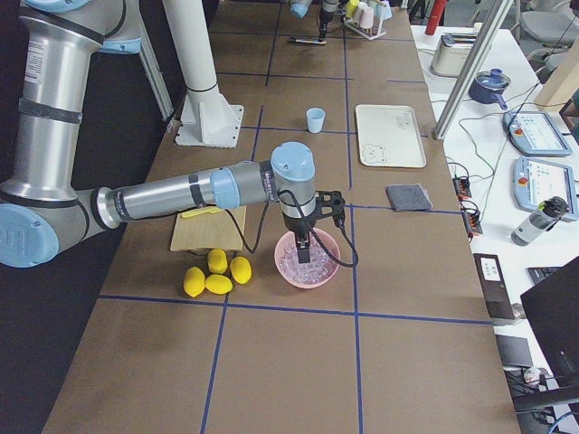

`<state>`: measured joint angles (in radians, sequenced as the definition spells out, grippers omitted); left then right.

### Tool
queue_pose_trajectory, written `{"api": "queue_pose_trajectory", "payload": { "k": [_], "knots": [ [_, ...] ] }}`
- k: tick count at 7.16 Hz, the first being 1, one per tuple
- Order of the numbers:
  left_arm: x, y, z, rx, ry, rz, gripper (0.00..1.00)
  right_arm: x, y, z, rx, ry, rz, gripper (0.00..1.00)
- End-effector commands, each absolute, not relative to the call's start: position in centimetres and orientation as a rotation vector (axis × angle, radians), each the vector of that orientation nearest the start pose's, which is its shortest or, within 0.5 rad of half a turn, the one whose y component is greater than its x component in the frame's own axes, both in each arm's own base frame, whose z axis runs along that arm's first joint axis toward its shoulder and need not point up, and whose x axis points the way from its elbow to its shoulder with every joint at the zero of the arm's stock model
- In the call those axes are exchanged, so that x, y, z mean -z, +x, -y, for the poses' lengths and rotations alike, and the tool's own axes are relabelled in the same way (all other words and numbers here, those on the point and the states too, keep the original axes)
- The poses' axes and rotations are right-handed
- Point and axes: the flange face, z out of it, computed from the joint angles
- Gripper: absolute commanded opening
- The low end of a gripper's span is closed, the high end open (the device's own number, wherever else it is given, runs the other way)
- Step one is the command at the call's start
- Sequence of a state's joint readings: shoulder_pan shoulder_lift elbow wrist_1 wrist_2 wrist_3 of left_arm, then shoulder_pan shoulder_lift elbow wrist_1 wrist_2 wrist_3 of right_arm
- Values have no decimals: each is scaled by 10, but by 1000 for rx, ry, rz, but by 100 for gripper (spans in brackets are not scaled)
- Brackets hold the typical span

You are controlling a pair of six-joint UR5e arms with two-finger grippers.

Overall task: Mash ice and strawberries in cup
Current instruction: 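Lower the muddler onto the table and open the left gripper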

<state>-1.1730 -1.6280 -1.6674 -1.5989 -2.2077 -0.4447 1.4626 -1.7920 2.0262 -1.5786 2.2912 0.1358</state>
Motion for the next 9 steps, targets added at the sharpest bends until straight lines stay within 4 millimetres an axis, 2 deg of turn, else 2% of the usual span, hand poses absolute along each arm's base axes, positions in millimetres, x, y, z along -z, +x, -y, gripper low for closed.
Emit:
{"api": "queue_pose_trajectory", "payload": {
  "k": [1,2,3,4,5,6,9],
  "knots": [
    [-572,41,519,-105,-31,-721,100,-550,29,405,110,87,726,99],
    [-575,5,518,-131,0,-751,100,-563,37,405,143,75,718,99],
    [-580,-30,515,-66,10,-812,100,-588,48,405,170,64,711,99],
    [-595,-47,497,-32,-16,-859,100,-599,59,404,182,69,710,99],
    [-619,-61,472,-58,-14,-861,100,-604,62,403,174,61,710,99],
    [-617,-62,465,-59,-14,-861,100,-608,62,403,170,53,712,99],
    [-584,-70,452,-37,4,-851,100,-619,62,403,153,27,715,99]
  ]
}}
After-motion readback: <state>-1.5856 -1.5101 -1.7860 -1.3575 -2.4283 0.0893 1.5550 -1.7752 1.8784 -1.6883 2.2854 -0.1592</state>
